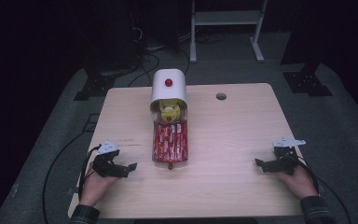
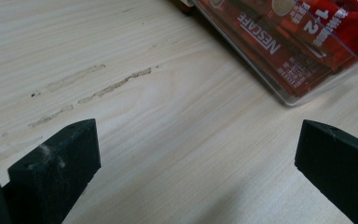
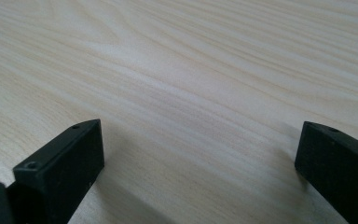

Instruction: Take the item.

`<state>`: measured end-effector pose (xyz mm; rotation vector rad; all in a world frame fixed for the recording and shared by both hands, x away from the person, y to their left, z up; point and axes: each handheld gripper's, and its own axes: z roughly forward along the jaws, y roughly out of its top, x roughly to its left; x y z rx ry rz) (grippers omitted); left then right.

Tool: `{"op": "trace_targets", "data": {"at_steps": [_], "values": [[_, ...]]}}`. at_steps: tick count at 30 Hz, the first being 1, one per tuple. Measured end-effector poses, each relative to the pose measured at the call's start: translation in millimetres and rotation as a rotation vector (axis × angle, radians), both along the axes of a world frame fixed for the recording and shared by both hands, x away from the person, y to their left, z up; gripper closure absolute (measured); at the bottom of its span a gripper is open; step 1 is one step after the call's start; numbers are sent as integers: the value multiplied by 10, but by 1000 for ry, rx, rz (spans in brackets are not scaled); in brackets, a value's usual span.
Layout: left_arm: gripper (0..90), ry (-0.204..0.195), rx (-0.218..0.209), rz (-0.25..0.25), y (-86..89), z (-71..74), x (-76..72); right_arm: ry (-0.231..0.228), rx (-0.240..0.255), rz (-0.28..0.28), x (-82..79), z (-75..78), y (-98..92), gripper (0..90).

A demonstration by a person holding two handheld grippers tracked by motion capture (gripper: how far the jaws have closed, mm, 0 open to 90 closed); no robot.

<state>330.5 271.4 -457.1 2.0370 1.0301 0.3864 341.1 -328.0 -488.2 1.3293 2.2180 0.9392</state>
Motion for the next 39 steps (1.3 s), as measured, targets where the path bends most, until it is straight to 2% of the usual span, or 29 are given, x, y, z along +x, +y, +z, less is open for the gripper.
{"op": "trace_targets", "data": {"at_steps": [6,15,22,30,34,36,39], "values": [[0,-3,-20,1,0,15,8,0,0,0,-1,1,-1,4],[0,-18,-12,-5,-32,92,59,2,1,-1,-2,0,1,4],[0,-17,-39,-17,-62,130,79,1,1,-1,-2,0,1,4],[0,-35,-33,-18,-94,212,116,2,1,-2,-3,0,1,4],[0,-43,-46,-16,-105,235,130,2,1,-3,-2,1,1,4],[0,-47,-33,-19,-116,246,135,1,1,-4,-1,0,2,4],[0,-51,-34,-26,-134,270,142,1,1,-5,1,0,3,4]]}}
